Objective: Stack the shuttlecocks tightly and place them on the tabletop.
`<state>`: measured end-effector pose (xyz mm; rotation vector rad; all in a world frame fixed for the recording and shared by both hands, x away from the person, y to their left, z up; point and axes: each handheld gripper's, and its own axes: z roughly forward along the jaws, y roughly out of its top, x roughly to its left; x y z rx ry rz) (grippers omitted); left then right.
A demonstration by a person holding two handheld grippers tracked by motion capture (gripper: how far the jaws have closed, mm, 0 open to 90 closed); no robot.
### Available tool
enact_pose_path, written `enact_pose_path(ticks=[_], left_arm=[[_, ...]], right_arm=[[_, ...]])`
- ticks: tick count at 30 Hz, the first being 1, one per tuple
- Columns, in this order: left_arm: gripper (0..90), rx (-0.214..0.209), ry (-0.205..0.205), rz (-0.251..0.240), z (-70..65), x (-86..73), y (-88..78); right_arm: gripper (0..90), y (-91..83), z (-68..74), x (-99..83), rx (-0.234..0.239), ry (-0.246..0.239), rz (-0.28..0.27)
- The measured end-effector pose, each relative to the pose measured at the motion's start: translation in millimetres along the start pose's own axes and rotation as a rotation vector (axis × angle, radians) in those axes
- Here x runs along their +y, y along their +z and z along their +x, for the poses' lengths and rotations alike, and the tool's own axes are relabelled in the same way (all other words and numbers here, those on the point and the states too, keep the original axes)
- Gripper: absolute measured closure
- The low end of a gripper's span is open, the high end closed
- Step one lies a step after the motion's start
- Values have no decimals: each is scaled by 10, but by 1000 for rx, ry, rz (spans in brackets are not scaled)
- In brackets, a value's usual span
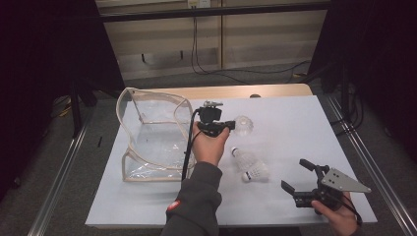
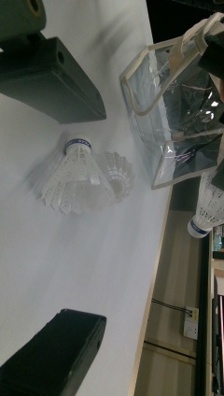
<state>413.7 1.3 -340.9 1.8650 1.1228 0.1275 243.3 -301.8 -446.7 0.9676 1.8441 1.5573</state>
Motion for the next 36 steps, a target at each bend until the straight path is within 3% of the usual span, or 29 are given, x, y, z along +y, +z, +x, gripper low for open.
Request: enact_pose_path(ticks=[8, 15, 25, 36], left_arm=[[900, 49, -17, 17, 97, 10, 101], [900, 71, -9, 32, 85, -9, 209], [900, 100, -49, 34, 169, -46, 301], [900, 154, -61, 52, 239, -132, 406]], right_arm=[[23, 2, 3, 3, 4, 0, 0], [23, 0, -6, 5, 1, -4, -3], [24, 1, -3, 7, 6, -5, -4], [24, 3, -2, 7, 6, -4, -3]])
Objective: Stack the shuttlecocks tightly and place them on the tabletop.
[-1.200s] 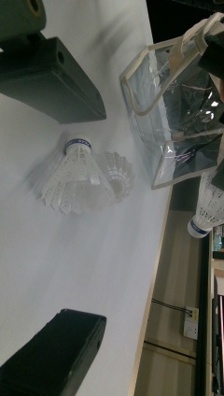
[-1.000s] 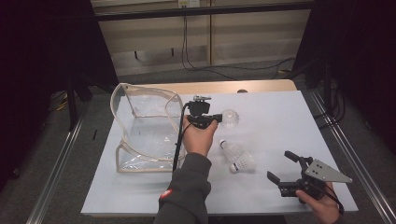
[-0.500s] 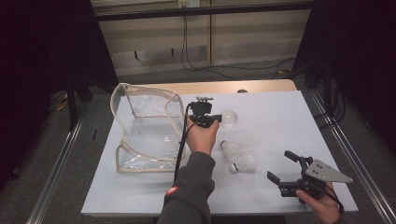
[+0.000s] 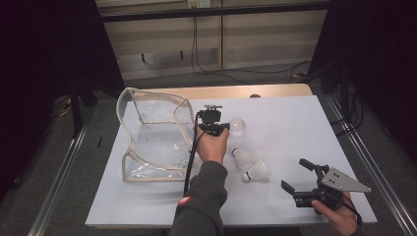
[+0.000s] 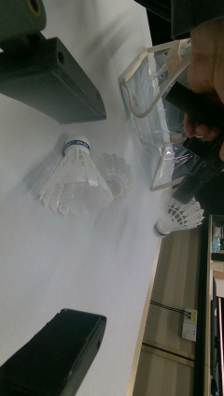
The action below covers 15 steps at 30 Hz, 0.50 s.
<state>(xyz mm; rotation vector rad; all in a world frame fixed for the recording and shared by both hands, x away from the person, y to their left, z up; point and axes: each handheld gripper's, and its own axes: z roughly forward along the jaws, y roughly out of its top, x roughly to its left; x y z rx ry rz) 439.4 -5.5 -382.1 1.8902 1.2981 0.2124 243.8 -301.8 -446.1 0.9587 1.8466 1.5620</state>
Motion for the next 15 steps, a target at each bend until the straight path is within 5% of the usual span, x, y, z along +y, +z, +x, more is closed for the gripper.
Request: enact_pose_path(ticks=[15], left_arm=[[900, 26, -16, 19, 69, -85, 51]], right_arm=[[24, 3, 8, -3, 2, 5, 5]])
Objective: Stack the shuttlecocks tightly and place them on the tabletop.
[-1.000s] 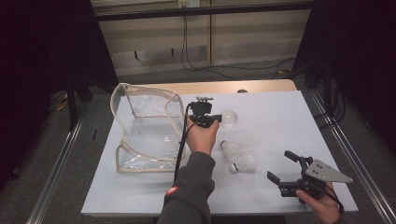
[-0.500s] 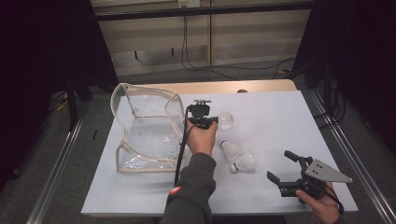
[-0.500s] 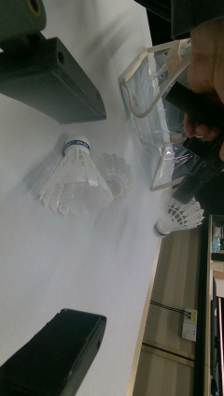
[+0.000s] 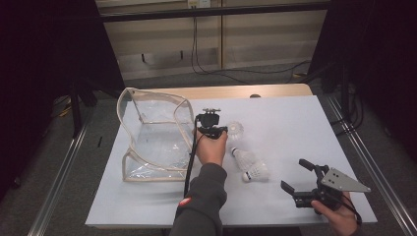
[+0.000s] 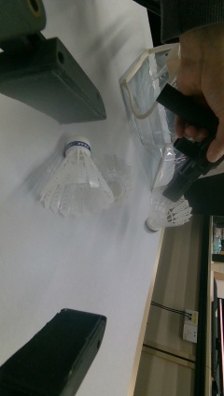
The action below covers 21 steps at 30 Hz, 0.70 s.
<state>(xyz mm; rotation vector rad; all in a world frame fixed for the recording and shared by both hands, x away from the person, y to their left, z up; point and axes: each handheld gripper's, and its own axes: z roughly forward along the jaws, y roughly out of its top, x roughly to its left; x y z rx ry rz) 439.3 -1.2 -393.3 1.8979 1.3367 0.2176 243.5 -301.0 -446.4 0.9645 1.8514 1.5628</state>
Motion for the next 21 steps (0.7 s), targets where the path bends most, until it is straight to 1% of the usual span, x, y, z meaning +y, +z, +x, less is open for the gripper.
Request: enact_pose_path(ticks=[2, 10, 16, 18, 21], left_arm=[[898, 7, -10, -5, 11, -5, 1], [885, 11, -20, -15, 20, -4, 6], [860, 27, -6, -4, 40, -16, 39], [857, 30, -7, -14, 41, -19, 52], [855, 29, 3, -36, 35, -11, 62]], right_arm=[[24, 0, -2, -1, 1, 2, -2], [24, 1, -5, -2, 1, -1, -1], [25, -1, -2, -2, 2, 1, 0], [24, -2, -1, -3, 3, 0, 0], [24, -1, -1, -3, 5, -2, 0]])
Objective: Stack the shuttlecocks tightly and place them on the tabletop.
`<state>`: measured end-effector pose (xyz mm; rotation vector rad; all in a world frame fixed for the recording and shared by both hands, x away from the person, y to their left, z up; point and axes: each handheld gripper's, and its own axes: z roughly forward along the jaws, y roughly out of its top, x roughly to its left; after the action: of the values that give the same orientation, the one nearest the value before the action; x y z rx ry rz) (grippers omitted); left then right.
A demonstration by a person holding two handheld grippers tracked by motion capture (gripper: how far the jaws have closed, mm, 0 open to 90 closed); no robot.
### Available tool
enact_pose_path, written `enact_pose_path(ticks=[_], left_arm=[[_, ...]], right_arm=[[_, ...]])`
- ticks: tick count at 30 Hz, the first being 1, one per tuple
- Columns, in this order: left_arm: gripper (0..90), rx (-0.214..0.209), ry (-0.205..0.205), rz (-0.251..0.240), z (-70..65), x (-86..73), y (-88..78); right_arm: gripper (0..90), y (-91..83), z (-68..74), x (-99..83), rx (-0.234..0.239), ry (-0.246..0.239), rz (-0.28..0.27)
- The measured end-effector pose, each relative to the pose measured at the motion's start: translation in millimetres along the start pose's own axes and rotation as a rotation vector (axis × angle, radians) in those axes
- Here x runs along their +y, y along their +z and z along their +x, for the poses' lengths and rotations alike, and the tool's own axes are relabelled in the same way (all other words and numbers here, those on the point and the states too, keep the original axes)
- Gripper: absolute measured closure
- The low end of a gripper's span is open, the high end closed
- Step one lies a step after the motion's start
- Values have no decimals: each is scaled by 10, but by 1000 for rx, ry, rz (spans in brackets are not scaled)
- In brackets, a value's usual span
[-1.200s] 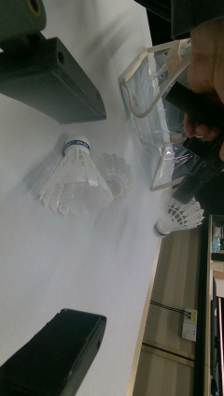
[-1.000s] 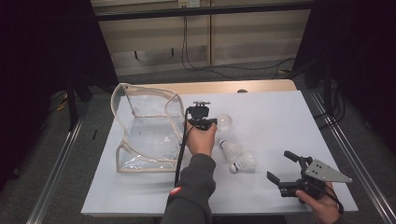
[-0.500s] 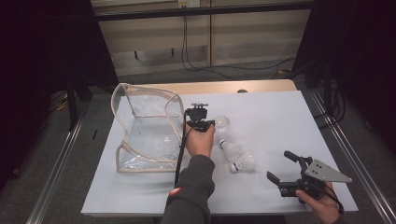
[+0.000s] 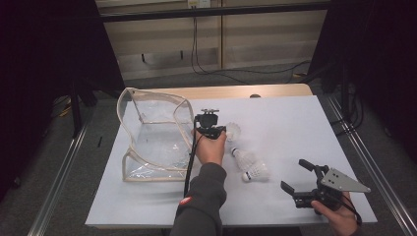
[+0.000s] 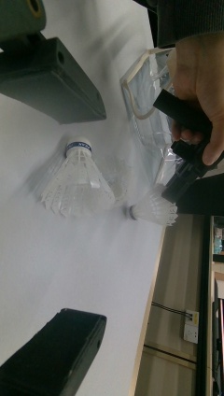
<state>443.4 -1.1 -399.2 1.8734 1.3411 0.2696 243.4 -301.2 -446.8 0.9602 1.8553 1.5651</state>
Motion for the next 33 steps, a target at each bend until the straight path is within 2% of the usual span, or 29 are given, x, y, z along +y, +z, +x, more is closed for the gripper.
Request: enact_pose_path(ticks=[4, 19, 24, 33], left_arm=[[852, -9, 9, -20, -11, 14, 22], [843, 15, 22, -99, -29, 17, 107], [850, 19, 26, -94, -19, 9, 121], [900, 57, 34, -98, 9, 56, 0]], right_arm=[[25, -2, -1, 0, -1, 3, -1], [25, -2, -6, -3, -2, 1, -2], [25, -3, -6, -3, -1, 2, -1], [25, -6, -6, -3, -1, 4, 0]])
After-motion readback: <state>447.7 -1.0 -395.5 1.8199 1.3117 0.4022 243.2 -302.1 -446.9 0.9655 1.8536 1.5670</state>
